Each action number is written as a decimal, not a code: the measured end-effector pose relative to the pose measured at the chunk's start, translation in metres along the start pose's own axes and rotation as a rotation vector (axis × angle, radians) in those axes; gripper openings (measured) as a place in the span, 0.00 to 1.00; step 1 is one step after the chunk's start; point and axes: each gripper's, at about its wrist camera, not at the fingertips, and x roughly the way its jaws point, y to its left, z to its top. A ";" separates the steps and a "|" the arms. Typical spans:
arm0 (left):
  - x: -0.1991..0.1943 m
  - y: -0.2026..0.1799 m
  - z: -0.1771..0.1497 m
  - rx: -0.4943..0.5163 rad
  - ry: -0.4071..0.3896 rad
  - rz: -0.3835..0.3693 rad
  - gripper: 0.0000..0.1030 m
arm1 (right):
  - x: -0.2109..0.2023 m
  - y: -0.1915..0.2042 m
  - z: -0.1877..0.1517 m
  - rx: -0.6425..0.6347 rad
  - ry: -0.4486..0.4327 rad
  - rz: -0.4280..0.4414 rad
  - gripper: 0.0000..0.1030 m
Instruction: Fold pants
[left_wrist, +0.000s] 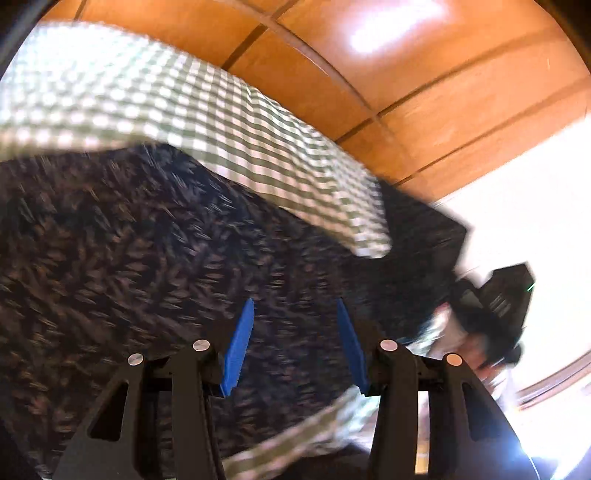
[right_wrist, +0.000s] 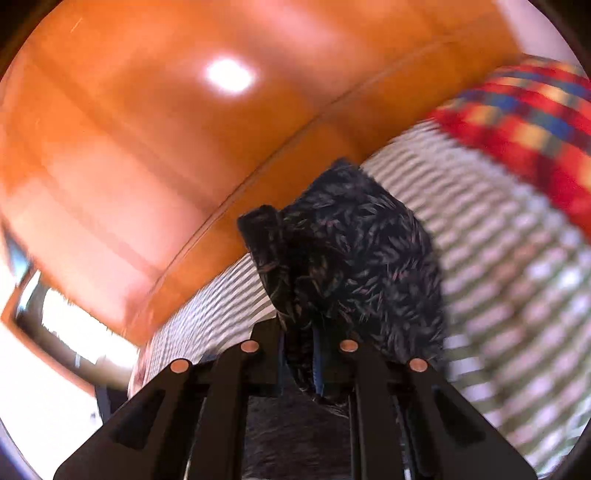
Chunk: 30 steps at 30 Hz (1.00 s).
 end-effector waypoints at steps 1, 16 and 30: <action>-0.001 0.005 0.001 -0.033 -0.001 -0.034 0.44 | 0.015 0.018 -0.009 -0.034 0.042 0.027 0.10; 0.023 0.024 0.000 -0.161 0.096 -0.124 0.50 | 0.127 0.089 -0.143 -0.427 0.417 -0.027 0.10; 0.083 0.004 0.012 -0.053 0.170 0.035 0.11 | 0.099 0.095 -0.160 -0.499 0.471 0.112 0.43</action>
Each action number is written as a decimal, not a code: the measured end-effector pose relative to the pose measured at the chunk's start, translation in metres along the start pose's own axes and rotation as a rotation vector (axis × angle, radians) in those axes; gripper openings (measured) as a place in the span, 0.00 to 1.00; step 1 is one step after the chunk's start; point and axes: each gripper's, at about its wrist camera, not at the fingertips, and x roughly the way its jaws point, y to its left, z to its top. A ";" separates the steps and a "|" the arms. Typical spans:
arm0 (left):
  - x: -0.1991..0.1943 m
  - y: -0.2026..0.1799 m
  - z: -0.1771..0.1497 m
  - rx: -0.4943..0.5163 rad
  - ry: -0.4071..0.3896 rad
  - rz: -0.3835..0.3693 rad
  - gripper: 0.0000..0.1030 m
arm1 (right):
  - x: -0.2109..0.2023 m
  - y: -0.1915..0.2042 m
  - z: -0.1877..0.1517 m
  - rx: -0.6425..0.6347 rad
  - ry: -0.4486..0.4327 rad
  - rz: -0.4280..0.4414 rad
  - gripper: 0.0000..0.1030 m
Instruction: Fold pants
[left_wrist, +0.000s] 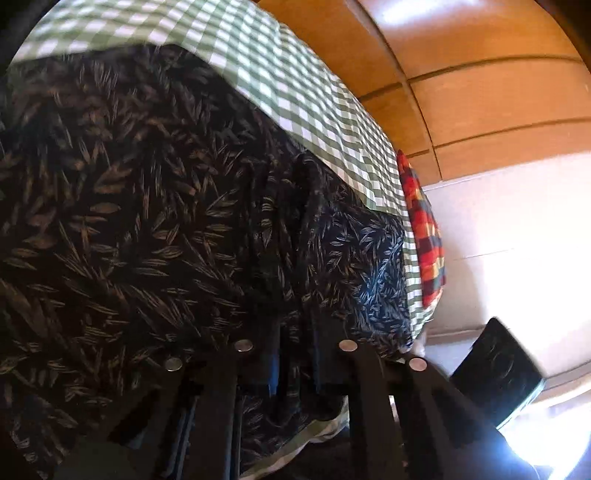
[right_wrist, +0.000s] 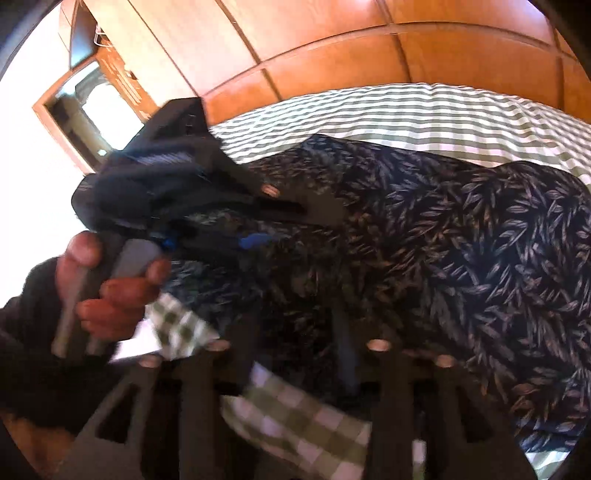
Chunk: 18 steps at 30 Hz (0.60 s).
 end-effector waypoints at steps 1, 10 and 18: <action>-0.002 -0.005 -0.001 0.024 -0.013 0.008 0.11 | -0.009 -0.003 -0.001 0.017 -0.005 0.011 0.43; -0.041 -0.021 -0.017 0.127 -0.077 0.010 0.11 | -0.140 -0.086 -0.010 0.310 -0.243 -0.195 0.43; -0.014 0.013 -0.024 0.075 -0.043 0.111 0.11 | -0.131 -0.101 -0.020 0.369 -0.205 -0.252 0.36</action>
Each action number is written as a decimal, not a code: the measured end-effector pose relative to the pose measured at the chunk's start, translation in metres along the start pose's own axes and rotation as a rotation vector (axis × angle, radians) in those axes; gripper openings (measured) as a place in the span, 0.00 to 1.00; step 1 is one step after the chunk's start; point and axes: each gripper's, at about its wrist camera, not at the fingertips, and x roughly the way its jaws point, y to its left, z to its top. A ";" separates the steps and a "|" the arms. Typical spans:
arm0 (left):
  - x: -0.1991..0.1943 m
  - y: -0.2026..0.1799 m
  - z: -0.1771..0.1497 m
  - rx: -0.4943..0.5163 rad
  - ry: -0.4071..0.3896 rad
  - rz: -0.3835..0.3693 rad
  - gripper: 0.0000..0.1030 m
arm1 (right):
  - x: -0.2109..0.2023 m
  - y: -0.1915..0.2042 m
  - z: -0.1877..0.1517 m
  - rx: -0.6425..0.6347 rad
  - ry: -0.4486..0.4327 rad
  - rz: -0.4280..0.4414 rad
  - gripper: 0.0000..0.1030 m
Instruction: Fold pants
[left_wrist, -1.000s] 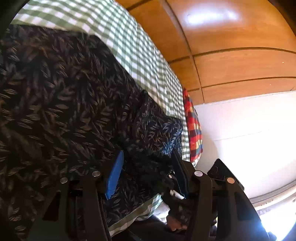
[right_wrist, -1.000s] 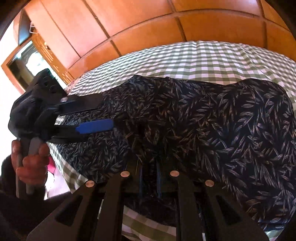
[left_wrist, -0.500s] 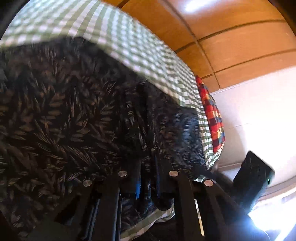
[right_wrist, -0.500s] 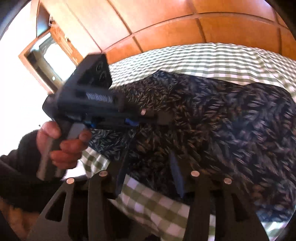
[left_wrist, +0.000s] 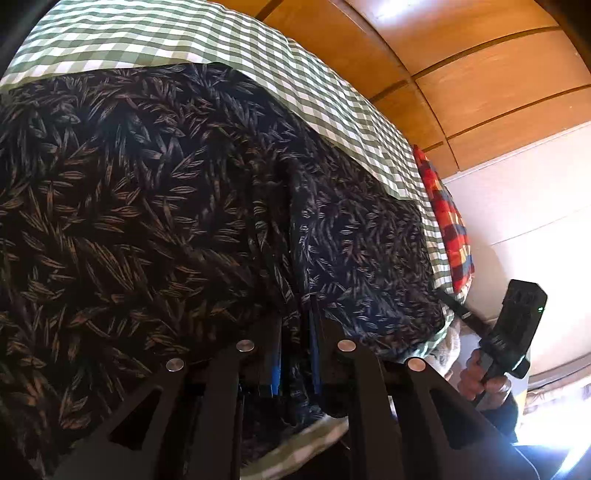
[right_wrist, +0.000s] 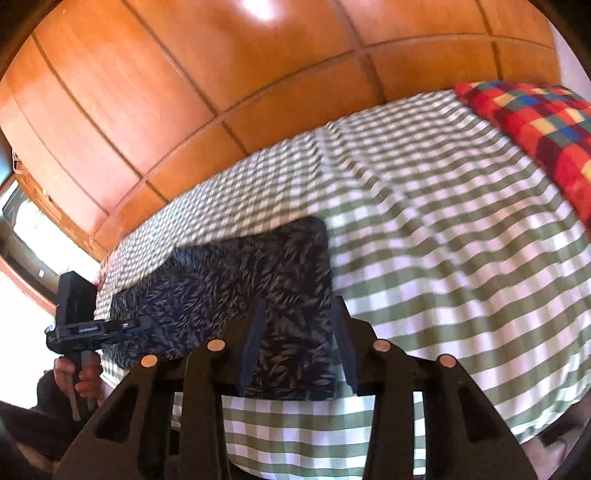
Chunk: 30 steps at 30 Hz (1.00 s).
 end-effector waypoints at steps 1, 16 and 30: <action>0.000 0.000 0.001 -0.004 -0.007 -0.001 0.11 | 0.010 0.005 -0.003 -0.021 0.030 -0.001 0.35; -0.022 -0.033 0.001 0.219 -0.135 0.178 0.11 | 0.067 0.067 0.029 -0.238 0.067 -0.172 0.48; -0.027 -0.023 -0.012 0.175 -0.110 0.300 0.22 | 0.123 0.040 0.035 -0.162 0.096 -0.245 0.48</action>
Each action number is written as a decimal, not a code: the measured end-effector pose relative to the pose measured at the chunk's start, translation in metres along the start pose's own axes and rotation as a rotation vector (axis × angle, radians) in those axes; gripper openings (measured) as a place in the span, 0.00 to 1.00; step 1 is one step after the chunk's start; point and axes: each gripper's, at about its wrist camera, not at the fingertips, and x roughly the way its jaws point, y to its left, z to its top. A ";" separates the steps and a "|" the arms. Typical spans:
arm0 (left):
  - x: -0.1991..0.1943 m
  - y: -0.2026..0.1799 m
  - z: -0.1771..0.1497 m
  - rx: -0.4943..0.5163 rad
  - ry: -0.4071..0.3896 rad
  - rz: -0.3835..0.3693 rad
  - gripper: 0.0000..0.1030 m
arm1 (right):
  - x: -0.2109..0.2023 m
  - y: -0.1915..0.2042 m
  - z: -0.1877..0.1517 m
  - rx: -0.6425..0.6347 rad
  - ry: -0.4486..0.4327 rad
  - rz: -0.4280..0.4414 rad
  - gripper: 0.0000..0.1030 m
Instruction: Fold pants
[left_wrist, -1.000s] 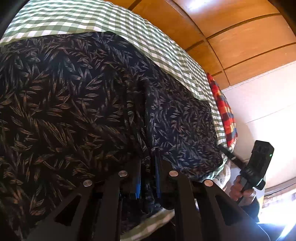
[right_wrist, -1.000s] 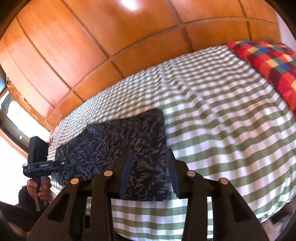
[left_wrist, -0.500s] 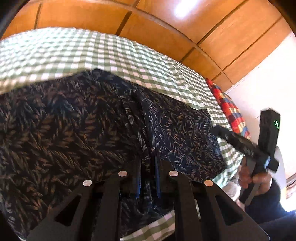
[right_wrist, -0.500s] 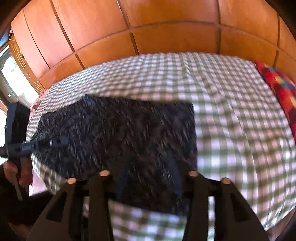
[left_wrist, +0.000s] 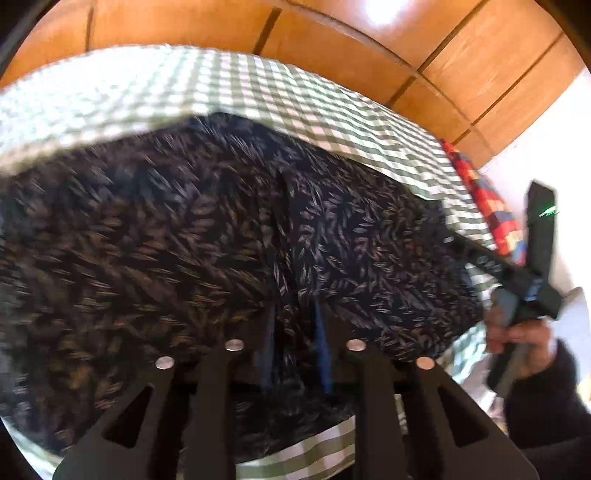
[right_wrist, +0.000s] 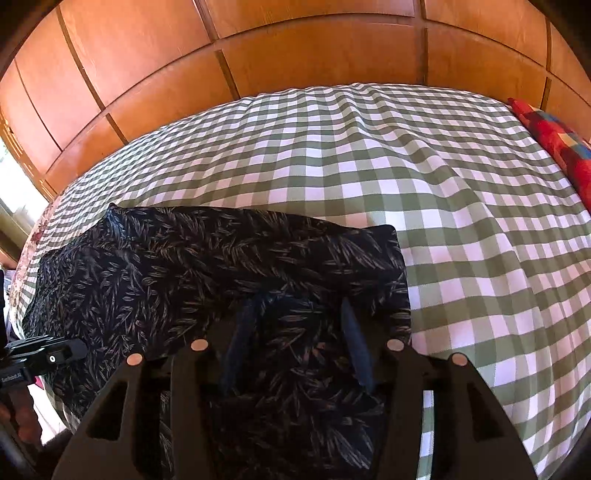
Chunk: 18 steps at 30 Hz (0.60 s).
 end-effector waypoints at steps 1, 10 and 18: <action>-0.005 -0.001 -0.001 0.011 -0.018 0.033 0.23 | -0.005 0.005 0.002 -0.005 -0.007 -0.011 0.49; -0.031 -0.003 -0.007 0.052 -0.094 0.134 0.23 | -0.033 0.062 0.015 -0.111 -0.069 0.145 0.46; -0.031 -0.001 -0.019 0.058 -0.080 0.162 0.23 | -0.001 0.112 0.019 -0.191 0.016 0.238 0.37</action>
